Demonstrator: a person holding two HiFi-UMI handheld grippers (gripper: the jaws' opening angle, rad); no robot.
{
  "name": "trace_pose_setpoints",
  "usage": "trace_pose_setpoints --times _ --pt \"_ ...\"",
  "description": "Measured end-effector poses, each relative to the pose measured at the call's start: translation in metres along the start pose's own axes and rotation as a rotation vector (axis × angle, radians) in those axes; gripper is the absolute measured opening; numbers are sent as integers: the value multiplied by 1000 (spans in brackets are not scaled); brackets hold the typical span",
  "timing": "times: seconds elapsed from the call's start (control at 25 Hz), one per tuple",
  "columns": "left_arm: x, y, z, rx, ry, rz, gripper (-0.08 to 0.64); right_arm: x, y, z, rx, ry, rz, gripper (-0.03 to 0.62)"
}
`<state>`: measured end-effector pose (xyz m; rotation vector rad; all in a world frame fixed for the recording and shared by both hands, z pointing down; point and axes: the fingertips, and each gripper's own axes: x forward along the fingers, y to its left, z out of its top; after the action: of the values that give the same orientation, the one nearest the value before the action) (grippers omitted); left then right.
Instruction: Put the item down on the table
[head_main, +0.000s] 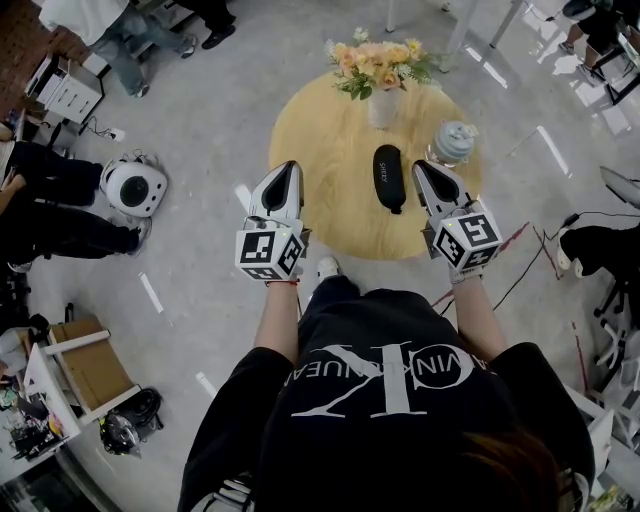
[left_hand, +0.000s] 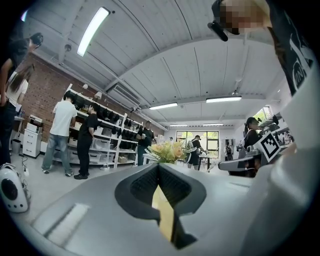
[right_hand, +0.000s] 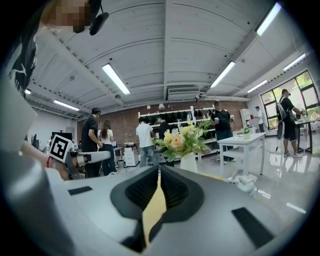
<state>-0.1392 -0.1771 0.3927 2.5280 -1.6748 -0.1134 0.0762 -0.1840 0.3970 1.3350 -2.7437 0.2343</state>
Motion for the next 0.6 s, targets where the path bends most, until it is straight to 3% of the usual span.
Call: trace_pose_setpoints --times 0.6 --pt "1 5 18 27 -44 30 11 -4 -5 18 -40 -52 -13 26"
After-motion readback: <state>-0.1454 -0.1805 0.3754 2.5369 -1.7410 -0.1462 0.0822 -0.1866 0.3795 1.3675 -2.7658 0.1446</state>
